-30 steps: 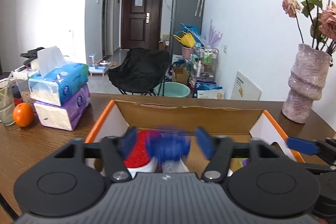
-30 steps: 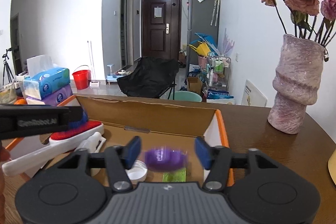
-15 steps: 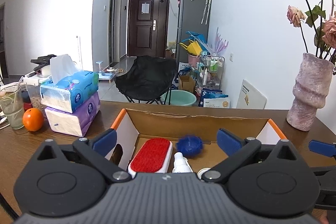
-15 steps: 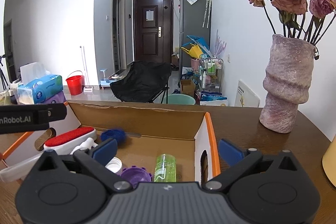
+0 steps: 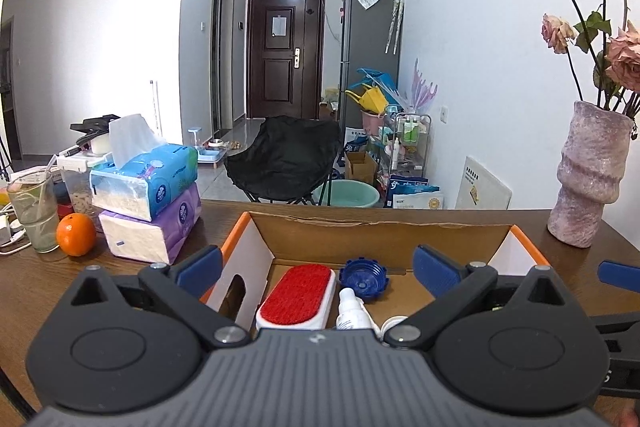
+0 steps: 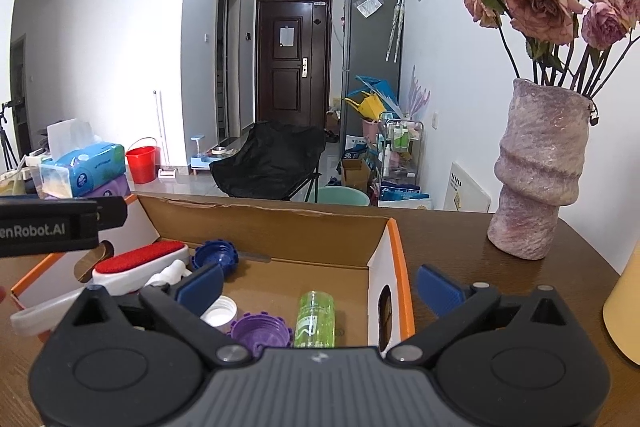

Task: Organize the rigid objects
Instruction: 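Withdraw both open tools from the box toward the white cap and container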

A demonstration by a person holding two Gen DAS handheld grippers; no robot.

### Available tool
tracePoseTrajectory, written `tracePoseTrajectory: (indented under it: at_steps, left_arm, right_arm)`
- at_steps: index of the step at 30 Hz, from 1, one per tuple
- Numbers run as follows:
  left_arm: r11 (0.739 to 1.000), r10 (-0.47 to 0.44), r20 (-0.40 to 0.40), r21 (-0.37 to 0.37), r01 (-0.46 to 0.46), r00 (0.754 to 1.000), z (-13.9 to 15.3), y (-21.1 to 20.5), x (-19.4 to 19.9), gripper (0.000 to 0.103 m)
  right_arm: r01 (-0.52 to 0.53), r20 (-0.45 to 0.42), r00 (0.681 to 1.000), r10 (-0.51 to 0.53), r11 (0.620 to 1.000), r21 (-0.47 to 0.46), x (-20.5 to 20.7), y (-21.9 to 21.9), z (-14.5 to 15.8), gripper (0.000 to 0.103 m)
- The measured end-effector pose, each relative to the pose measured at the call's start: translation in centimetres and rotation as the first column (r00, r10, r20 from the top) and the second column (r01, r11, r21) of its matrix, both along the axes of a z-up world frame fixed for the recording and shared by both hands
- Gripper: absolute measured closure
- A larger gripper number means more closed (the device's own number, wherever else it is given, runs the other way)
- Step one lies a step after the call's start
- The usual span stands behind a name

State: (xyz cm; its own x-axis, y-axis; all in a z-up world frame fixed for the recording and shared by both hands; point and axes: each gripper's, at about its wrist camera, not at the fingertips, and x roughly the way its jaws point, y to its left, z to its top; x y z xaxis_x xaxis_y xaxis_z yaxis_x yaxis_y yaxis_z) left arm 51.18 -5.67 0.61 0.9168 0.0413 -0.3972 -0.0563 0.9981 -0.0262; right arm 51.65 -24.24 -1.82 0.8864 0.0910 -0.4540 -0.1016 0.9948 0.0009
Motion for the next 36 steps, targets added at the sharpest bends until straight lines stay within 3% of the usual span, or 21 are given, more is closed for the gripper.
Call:
tracePoseTrajectory:
  at_steps: [10, 18, 36]
  left_arm:
    - [1.000, -0.001, 0.028, 0.022, 0.001, 1.000, 0.1, 0.5, -2.6, 0.000]
    - [0.999, -0.012, 0.053, 0.035, 0.010, 0.999, 0.1, 1.2, -5.6, 0.000]
    - [0.998, -0.026, 0.063, 0.052, 0.023, 0.998, 0.0, 2.2, -13.0, 0.000]
  right_arm:
    - [0.029, 0.022, 0.999, -0.029, 0.999, -0.018, -2.4, -0.1, 0.4, 0.000]
    - [0.070, 0.087, 0.994, -0.068, 0.997, -0.019, -5.9, -0.2, 1.1, 0.000]
    - [0.061, 0.142, 0.989, -0.051, 0.996, -0.061, -13.6, 0.6, 1.5, 0.000]
